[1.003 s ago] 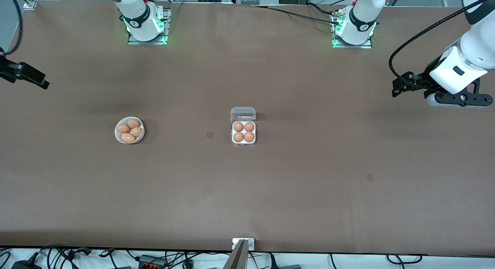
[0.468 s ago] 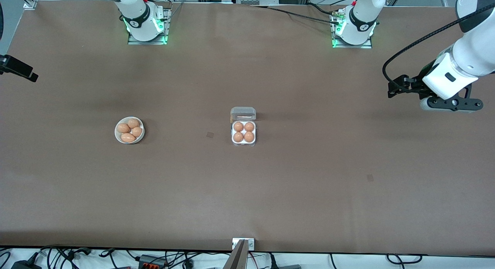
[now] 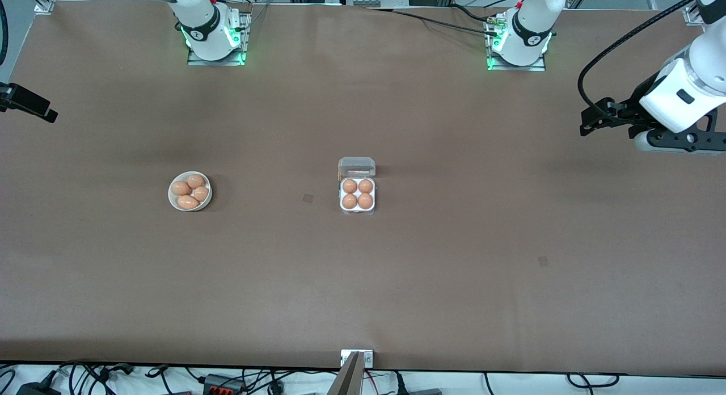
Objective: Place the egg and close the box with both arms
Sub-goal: 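Raise the left gripper and swing it toward the egg box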
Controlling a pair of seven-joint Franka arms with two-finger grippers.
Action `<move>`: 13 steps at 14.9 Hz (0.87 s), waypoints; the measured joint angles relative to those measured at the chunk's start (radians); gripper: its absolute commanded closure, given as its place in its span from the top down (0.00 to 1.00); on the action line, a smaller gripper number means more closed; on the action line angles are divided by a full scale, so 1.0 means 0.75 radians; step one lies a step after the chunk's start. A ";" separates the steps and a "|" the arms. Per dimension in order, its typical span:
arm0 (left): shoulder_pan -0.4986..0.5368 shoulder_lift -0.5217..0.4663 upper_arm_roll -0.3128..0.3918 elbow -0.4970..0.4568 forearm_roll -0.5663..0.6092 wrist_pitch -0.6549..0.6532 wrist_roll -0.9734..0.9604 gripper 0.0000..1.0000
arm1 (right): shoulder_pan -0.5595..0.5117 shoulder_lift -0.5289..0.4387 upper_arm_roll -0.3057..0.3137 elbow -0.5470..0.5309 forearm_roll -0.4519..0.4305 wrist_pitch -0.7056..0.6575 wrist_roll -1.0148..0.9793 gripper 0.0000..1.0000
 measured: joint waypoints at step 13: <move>-0.002 0.009 0.005 0.001 0.001 -0.038 0.068 0.01 | 0.074 0.002 0.019 0.012 0.004 0.099 -0.037 1.00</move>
